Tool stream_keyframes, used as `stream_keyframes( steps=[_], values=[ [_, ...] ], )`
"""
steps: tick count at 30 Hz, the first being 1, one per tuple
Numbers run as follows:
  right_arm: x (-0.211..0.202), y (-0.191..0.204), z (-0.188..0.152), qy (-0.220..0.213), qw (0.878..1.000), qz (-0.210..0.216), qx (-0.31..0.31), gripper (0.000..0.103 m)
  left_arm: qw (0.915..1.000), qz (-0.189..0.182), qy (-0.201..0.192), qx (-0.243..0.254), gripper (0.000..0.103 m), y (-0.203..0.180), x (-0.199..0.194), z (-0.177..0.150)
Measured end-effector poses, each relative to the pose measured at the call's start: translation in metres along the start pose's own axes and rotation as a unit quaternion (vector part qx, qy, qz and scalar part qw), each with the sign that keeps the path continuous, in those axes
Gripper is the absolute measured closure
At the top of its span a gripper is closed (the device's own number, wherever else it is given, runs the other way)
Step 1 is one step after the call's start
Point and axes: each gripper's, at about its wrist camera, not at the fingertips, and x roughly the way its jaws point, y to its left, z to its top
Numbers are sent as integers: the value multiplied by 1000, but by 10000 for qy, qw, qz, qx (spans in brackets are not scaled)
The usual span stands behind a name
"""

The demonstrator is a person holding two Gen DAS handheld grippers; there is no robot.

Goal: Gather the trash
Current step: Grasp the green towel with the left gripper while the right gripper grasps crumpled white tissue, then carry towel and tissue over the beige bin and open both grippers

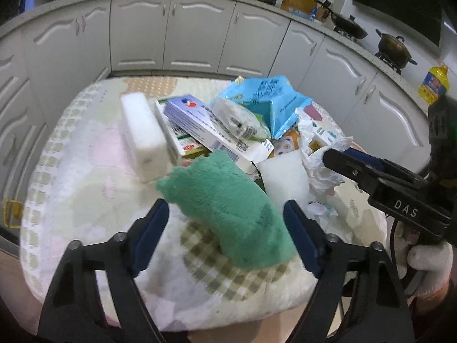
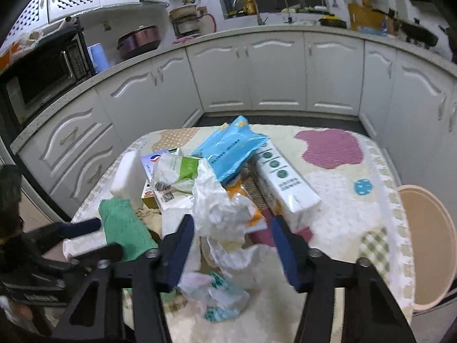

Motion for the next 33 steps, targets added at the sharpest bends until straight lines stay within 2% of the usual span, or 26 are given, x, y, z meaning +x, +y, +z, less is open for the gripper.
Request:
stream_keyframes(
  steps=[1,2,5,9,13,23,27,33],
  values=[
    [6,0,1,63,9999,117,3,65,10000,-1,65,-18,39,1,4,1],
    [10,-1,2,123,9997,212,15,77,9999,-1,142,-26,42,0,8,0],
    [11,-6,5,158,9988,432,169,88,9998,-127,178,-40,52,2,13,0],
    [-10,-5,15,-129,9977,634,206,89,9998,-113,167,66,66,0,6,2],
    [-37,-3,26,-453,9957,773,243,89,9999,-56,53,145,72,-1,-7,6],
    [-88,-8,24,-927,9929,703,262,89,9991,-291,-283,82,77,4,-54,23],
    [-102,-25,20,-1037,9921,606,375,89,9978,-488,-392,224,77,-14,-68,33],
    [-124,-61,14,-1188,9901,328,671,89,9947,-888,-303,417,77,-52,-61,49]
  ],
)
